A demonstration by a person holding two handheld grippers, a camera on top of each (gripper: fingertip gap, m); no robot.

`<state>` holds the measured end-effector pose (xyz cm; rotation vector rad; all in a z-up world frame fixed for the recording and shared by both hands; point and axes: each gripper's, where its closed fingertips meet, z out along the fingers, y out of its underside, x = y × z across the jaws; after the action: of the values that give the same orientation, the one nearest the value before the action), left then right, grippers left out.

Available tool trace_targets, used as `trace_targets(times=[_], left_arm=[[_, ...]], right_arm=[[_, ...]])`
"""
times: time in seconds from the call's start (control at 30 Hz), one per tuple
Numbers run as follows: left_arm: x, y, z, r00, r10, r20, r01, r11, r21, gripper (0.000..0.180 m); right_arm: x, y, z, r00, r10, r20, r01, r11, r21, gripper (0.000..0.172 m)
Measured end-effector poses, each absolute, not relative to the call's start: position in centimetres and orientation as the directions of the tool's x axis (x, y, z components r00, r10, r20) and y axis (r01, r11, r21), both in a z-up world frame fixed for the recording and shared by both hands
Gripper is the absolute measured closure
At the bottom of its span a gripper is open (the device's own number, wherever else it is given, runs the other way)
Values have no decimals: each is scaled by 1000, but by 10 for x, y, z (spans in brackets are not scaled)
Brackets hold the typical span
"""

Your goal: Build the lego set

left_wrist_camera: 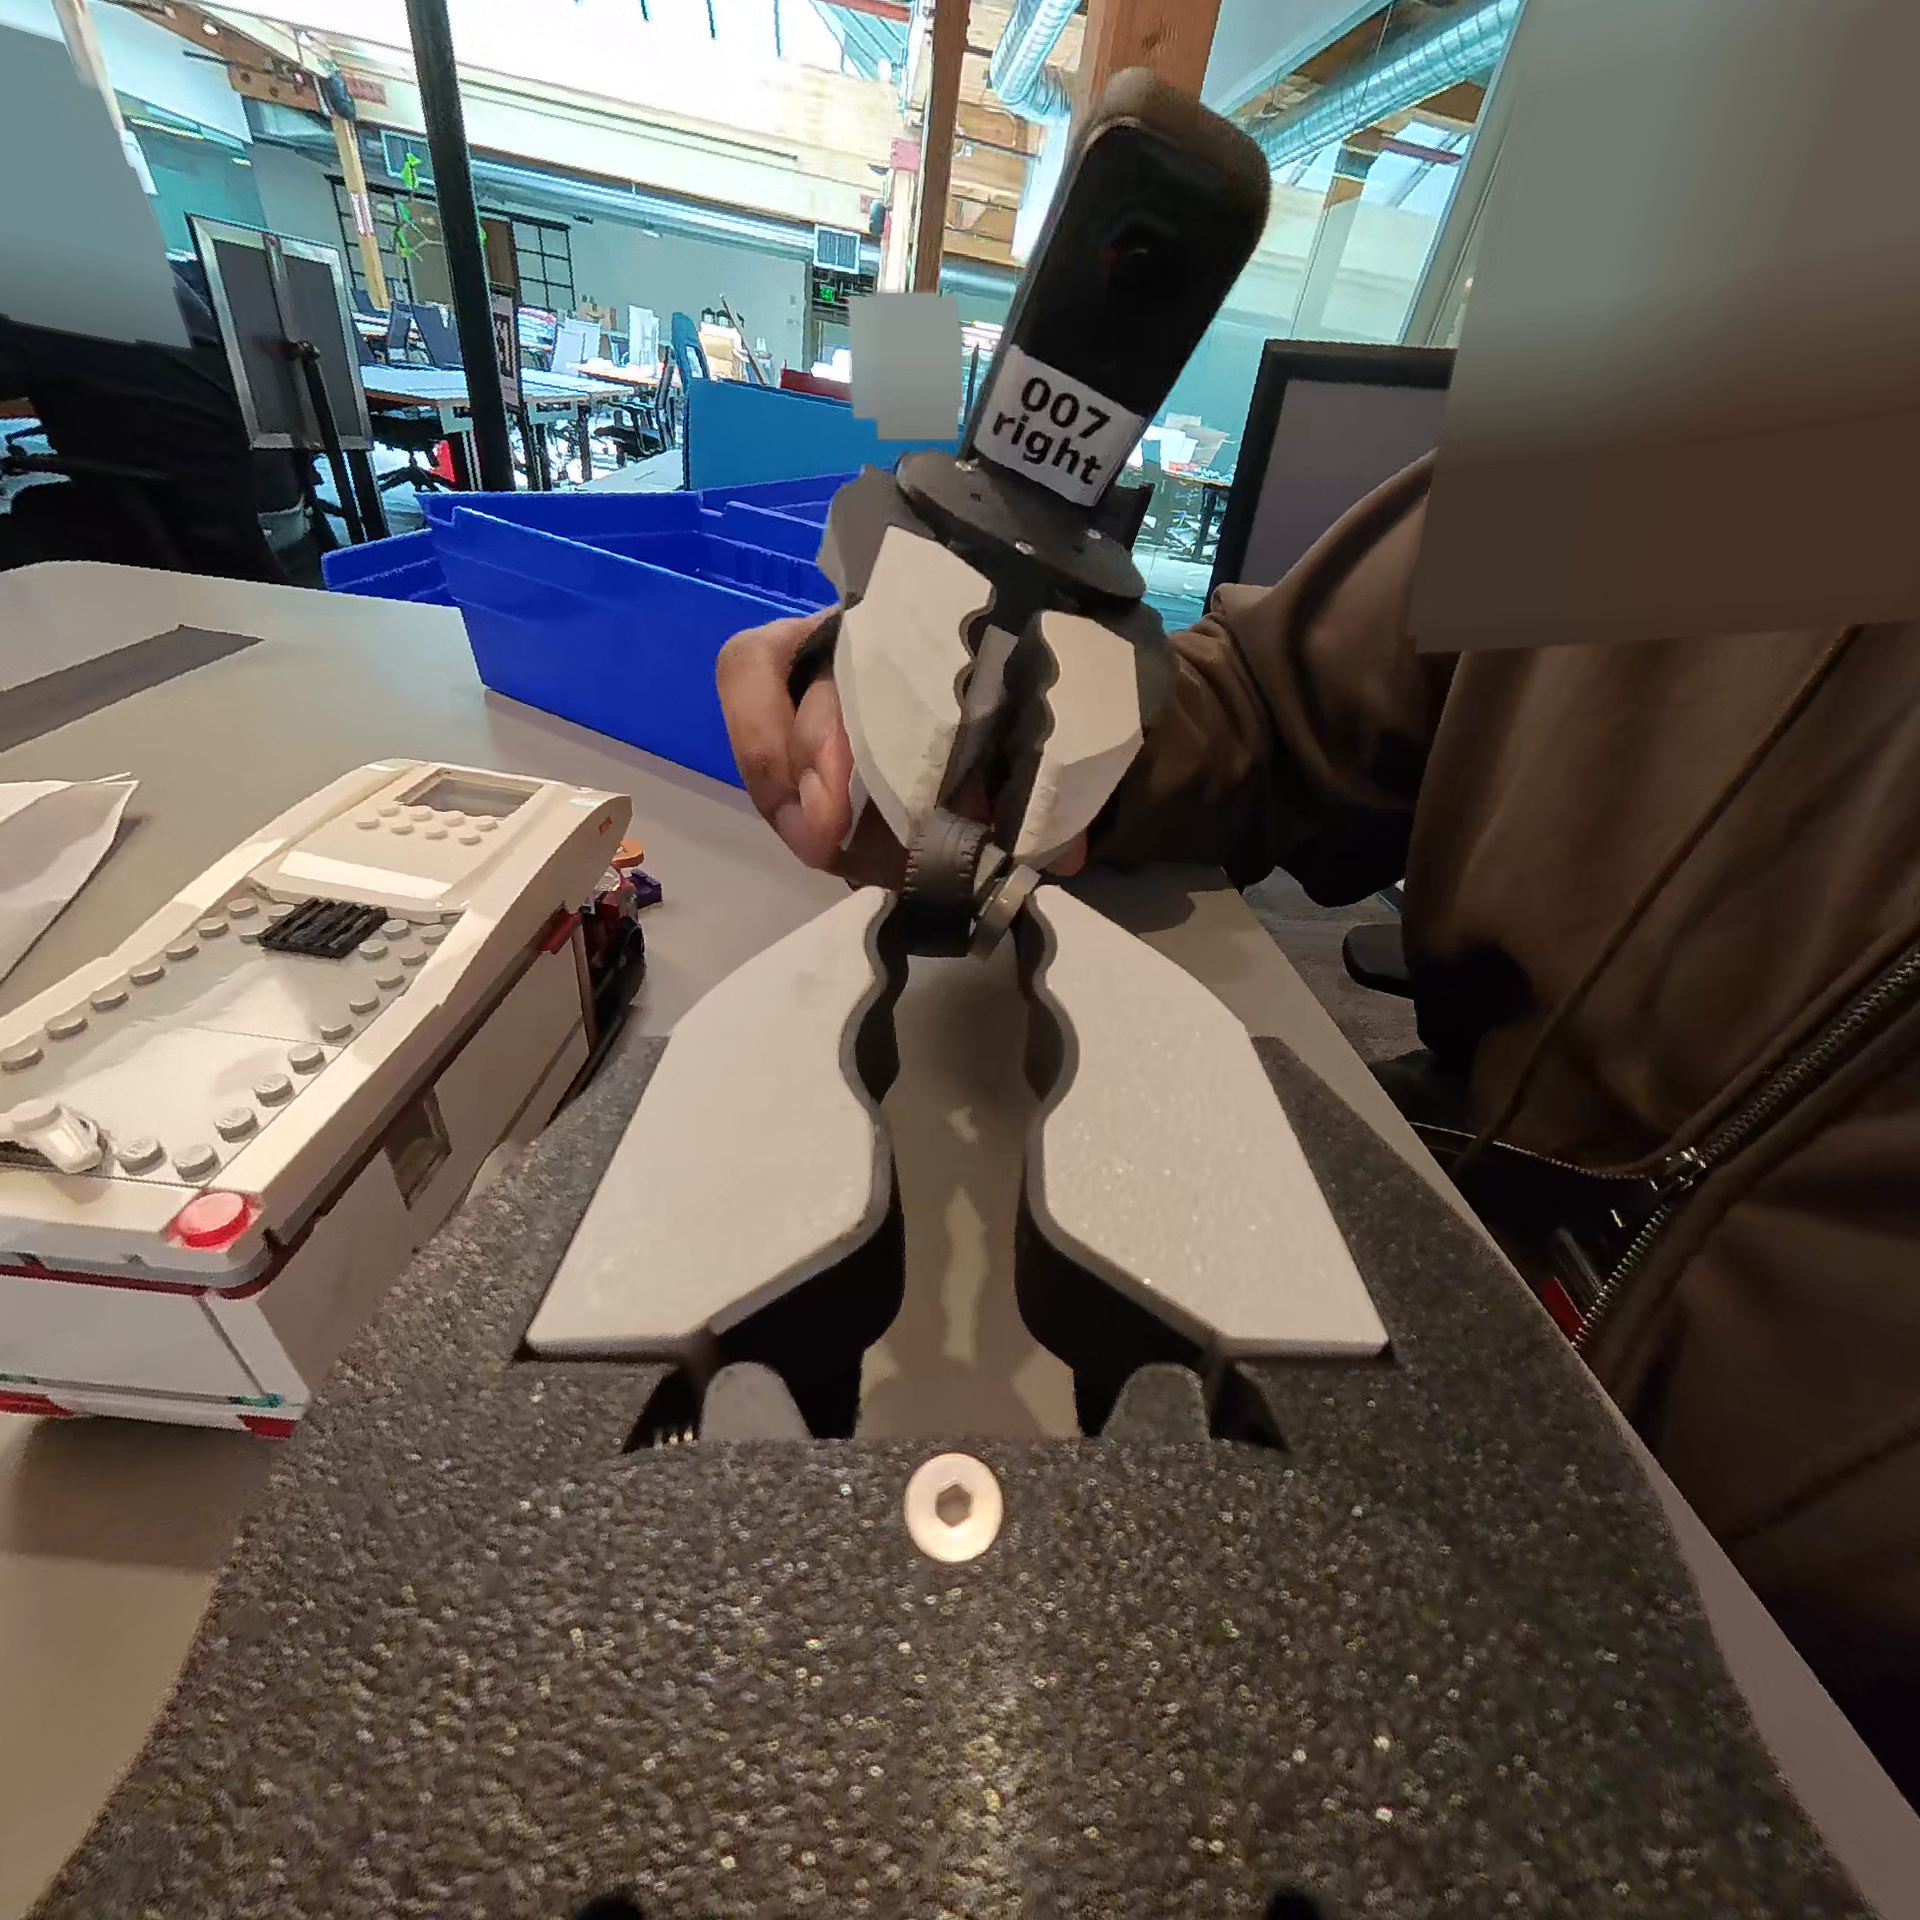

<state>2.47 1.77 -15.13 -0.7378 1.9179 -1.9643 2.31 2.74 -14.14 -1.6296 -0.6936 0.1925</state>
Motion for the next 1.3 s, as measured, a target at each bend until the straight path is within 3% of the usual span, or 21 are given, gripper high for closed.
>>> trace_targets(times=[0.2, 0.47, 0.67, 0.77, 0.93, 1.3], left_arm=[[25, 18, -153, -826, -541, 162, -155, -59, -986, 160], [20, 14, -162, -819, -567, -89, -22, 187, -982, 163], [16, 7, -179, -834, -523, -175, -12, 334, -942, 163], [15, 3, -188, -841, -503, -201, -16, 395, -919, 163], [19, 8, -187, -821, -539, -188, -34, 374, -927, 161], [31, 20, -171, -767, -636, -84, -62, 203, -977, 161]], right_arm=[[24, 28, -142, 788, 488, 376, 428, 7, -904, 160], [19, 22, -152, 764, 607, 219, 322, -65, -944, 156], [18, 17, -168, 734, 642, 223, 391, -131, -911, 146], [12, 12, -179, 696, 681, 228, 435, -148, -888, 149], [13, 14, -179, 698, 661, 274, 460, -121, -880, 158], [26, 25, -161, 775, 519, 359, 455, -64, -888, 160]])
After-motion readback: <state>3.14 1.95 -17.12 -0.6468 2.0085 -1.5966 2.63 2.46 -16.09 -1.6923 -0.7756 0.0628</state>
